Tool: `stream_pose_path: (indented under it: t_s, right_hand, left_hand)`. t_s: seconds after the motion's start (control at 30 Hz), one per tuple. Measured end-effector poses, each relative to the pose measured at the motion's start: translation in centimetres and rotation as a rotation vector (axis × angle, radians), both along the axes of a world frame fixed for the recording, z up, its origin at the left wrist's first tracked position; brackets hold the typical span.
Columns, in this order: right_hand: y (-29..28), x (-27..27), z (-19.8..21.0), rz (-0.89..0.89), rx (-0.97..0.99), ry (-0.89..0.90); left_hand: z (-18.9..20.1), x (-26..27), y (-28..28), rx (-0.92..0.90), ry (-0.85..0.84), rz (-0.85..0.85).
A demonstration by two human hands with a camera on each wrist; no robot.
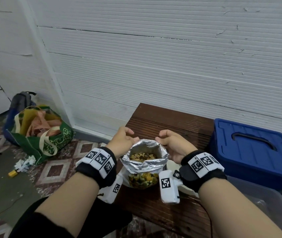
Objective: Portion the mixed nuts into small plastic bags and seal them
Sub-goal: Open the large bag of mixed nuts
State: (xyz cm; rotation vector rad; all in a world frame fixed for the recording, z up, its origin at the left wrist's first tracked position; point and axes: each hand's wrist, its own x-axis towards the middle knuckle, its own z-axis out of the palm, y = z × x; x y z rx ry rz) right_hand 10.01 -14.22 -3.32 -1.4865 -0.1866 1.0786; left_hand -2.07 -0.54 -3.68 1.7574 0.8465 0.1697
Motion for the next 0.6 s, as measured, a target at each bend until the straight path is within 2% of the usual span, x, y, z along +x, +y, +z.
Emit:
stream_pose_path:
  t_s: [0.2, 0.27, 0.33, 0.43, 0.5, 0.53, 0.6]
  right_hand:
    - [0.3, -0.1, -0.3, -0.135, 0.061, 0.134]
    - [0.5, -0.1, -0.3, -0.142, 0.068, 0.107]
    - [0.3, -0.3, -0.2, -0.052, 0.006, -0.010]
    - [-0.5, -0.3, 0.1, 0.081, 0.006, -0.188]
    - [-1.5, -0.1, 0.7, 0.146, 0.061, -0.339]
    - [-1.9, 0.0, 1.1, 0.196, 0.077, -0.417]
    - [-2.4, 0.2, 2.0, 0.349, 0.024, -0.605]
  left_hand:
    - [0.6, 0.6, 1.8, -0.144, 0.072, -0.059]
    - [0.5, 0.7, 2.0, -0.158, 0.068, -0.059]
    - [0.2, 0.6, 1.8, -0.138, 0.055, -0.087]
    - [0.1, -0.2, 1.6, 0.037, 0.013, -0.131]
    - [0.7, -1.3, 1.3, 0.158, -0.095, -0.164]
    - [1.1, -1.9, 1.1, 0.250, -0.128, -0.218]
    - [1.6, -2.9, 0.6, 0.467, -0.063, -0.396]
